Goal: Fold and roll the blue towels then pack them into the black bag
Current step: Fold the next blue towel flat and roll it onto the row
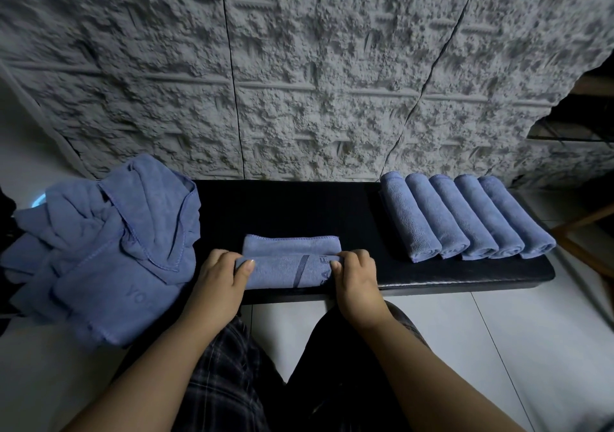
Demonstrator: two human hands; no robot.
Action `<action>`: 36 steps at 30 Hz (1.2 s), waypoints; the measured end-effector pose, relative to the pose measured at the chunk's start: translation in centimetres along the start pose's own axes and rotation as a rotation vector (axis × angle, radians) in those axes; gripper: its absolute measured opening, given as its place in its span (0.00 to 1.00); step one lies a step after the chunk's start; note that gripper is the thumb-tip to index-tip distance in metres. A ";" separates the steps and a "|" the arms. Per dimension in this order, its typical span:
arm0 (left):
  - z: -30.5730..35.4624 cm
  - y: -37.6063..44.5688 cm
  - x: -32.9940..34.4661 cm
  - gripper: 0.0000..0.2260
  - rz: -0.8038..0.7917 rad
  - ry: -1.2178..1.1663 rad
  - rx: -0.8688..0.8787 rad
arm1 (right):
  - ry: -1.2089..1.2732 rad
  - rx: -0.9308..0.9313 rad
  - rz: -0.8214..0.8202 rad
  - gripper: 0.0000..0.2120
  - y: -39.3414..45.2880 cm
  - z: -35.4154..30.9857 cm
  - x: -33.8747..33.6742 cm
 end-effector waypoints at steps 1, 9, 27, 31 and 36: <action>0.4 0.0 -0.7 0.08 0.056 -0.010 0.018 | -0.045 -0.029 0.055 0.21 0.0 -0.3 -0.3; 5.5 -1.3 -1.1 0.13 0.123 0.190 0.428 | -0.210 -0.335 0.221 0.10 -0.7 -3.7 -2.0; 3.4 0.0 0.5 0.15 -0.057 0.027 0.261 | -0.032 -0.190 0.004 0.22 0.6 -1.5 -0.1; 2.6 0.5 1.0 0.13 -0.159 -0.104 0.221 | 0.108 -0.117 -0.059 0.18 0.9 -1.3 0.1; 2.4 0.9 1.1 0.12 -0.155 -0.128 0.134 | 0.092 -0.057 -0.081 0.17 0.5 -1.0 0.4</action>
Point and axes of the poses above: each hand's wrist, its own y-axis towards the middle knuckle, its own x-axis out of the palm, z = x × y, the point moved 10 cm from there along y, towards the middle knuckle, and after that the axes turned 5 degrees about z, right-handed, at the moved point
